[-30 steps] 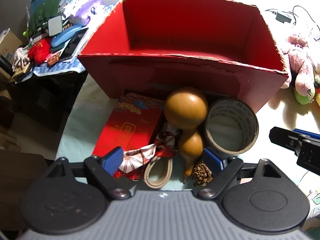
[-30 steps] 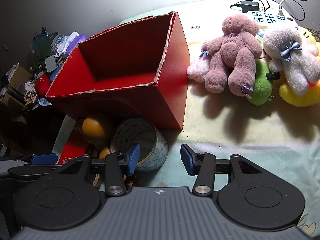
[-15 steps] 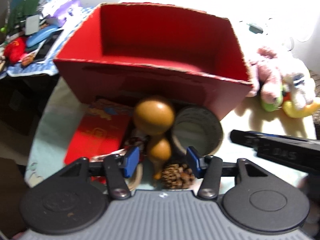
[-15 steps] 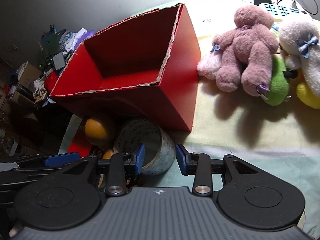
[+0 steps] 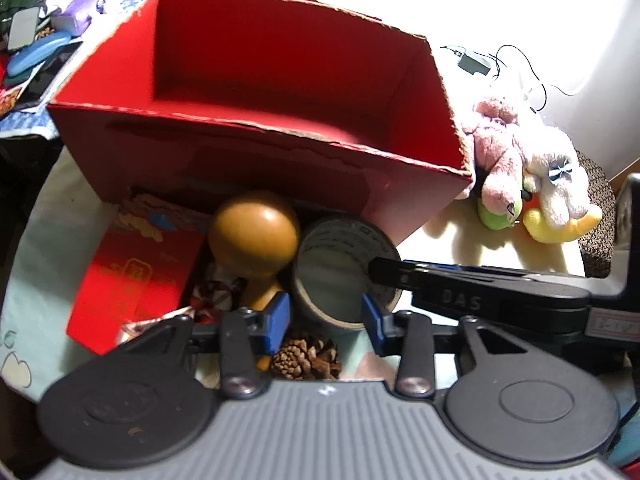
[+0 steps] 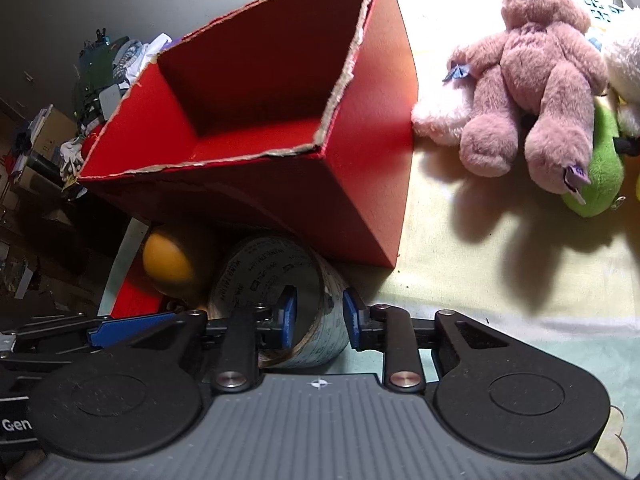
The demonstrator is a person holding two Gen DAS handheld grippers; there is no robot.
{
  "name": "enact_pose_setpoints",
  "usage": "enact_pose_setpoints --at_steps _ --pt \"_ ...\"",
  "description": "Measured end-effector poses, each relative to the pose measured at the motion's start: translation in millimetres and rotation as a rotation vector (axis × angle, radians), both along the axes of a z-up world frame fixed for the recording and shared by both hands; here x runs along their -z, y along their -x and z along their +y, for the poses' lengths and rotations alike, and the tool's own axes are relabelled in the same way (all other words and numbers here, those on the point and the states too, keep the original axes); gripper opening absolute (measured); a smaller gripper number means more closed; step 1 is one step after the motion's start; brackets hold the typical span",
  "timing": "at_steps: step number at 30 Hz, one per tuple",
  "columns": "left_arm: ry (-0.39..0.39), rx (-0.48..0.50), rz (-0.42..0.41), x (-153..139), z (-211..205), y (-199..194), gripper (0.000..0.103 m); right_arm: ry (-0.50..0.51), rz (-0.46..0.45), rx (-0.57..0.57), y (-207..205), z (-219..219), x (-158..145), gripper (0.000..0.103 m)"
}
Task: Organize objects
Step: 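Close the right gripper around the rim of the packing tape roll, then lift the tape roll with the right gripper and carry it over the box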
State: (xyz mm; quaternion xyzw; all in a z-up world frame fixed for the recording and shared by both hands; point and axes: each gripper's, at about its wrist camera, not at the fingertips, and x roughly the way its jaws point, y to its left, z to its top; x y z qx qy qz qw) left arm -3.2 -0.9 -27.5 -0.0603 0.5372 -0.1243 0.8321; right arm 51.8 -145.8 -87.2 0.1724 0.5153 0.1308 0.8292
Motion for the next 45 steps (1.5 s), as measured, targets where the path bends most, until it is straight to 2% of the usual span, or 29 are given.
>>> enact_pose_setpoints --at_steps 1,4,14,18,25,29,35,45 --pt "-0.003 0.003 0.004 1.9 -1.9 -1.2 0.037 -0.006 0.006 0.003 0.1 -1.4 1.0 0.017" --pt "-0.006 0.015 0.018 7.6 -5.6 -6.8 0.027 -0.022 0.003 0.005 2.8 -6.0 0.9 0.016" --pt "-0.002 0.067 0.037 15.5 -16.5 -14.8 0.021 -0.002 -0.023 0.05 17.2 -32.3 -11.1 0.015" --pt "0.002 0.12 0.028 13.8 -31.0 -14.6 0.015 0.023 -0.042 0.063 25.7 -45.6 -16.4 0.015" --pt "0.003 0.234 -0.016 4.4 -66.5 -7.6 0.007 -0.01 -0.062 0.092 33.4 -62.4 -28.1 0.015" --pt "0.001 0.272 -0.045 -0.4 -81.8 -0.2 0.007 -0.015 -0.07 0.084 37.5 -67.4 -33.4 0.015" --pt "0.021 0.275 -0.078 -9.1 -85.8 6.2 0.007 -0.025 -0.085 0.064 43.5 -72.5 -40.4 0.015" --pt "0.072 0.267 -0.158 -35.0 -89.7 19.6 0.007 -0.064 -0.181 0.021 54.3 -77.4 -67.8 0.015"
